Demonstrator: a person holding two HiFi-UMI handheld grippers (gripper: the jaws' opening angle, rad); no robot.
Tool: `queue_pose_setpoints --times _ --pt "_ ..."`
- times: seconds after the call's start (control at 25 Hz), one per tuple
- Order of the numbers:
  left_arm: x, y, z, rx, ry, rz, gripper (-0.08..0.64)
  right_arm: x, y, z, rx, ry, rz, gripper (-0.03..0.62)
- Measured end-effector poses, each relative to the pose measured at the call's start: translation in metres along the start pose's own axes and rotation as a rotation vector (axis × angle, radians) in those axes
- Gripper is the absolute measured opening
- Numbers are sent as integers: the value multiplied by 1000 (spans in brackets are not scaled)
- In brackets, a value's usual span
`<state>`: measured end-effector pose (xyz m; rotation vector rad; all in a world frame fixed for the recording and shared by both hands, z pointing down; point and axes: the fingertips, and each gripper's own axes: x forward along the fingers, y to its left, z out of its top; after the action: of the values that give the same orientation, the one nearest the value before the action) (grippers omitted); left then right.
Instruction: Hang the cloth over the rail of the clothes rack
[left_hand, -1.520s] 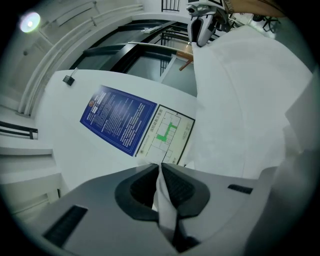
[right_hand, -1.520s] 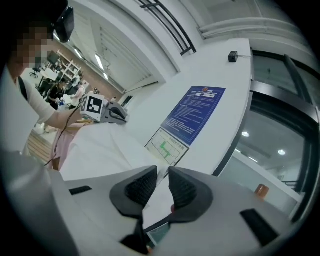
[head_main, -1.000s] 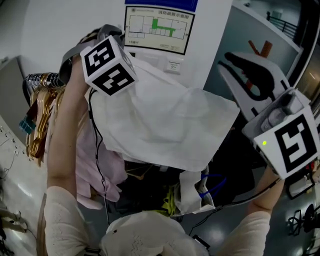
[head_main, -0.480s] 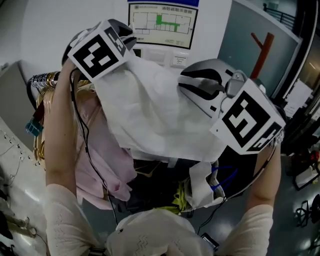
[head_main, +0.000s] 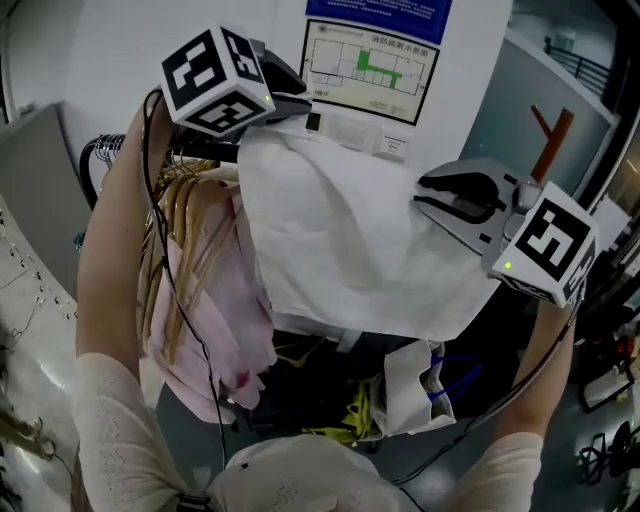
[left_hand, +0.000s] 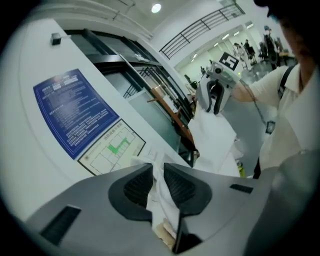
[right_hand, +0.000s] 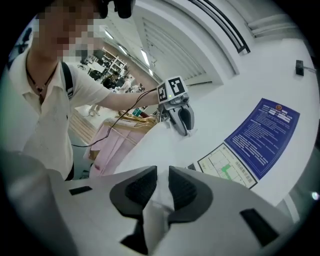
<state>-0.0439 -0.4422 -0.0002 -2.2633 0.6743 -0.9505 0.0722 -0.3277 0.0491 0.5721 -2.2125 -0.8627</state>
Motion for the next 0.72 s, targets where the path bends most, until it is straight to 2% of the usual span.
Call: queue_pose_setpoints --times 0.16,0.36,0.48,0.64,0.72 --pt "-18 4 -23 -71 -5 -212 75 3 0 2 6 0 4 69" --pt "-47 14 -40 -153 -64 -388 77 6 0 5 10 -19 -6 71" --pt "-58 29 -56 -217 -83 -398 77 9 0 2 13 1 -10 72" --pt "-69 54 -74 -296 -101 -311 77 11 -1 3 19 -4 -9 75" --pt "-79 61 -80 -333 -140 -264 77 9 -1 0 18 8 -8 76"
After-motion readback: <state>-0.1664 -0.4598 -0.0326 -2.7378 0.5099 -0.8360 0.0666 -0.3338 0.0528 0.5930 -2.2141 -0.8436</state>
